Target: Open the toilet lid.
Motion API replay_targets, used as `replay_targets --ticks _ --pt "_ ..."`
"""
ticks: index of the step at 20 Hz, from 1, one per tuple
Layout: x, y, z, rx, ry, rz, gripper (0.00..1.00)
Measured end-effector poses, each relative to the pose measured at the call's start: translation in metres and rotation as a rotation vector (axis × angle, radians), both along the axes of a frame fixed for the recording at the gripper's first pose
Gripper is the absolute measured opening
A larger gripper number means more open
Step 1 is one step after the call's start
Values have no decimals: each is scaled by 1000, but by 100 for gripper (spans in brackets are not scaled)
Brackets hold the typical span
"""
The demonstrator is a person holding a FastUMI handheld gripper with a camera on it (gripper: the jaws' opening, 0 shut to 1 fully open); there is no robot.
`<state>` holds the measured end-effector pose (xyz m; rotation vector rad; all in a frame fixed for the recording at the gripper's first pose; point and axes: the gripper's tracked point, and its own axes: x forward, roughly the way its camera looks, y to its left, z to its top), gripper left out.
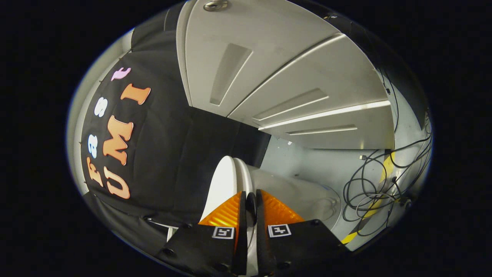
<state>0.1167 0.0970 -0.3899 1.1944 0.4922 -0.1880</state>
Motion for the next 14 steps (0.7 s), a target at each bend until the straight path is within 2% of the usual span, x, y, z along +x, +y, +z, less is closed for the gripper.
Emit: replay_targets --ticks 5,8,14 --pt "-2 4 21 -61 -17 11 16" --pt "2 8 42 -167 -49 44 16" --pt "18 15 92 -292 -132 61 16"
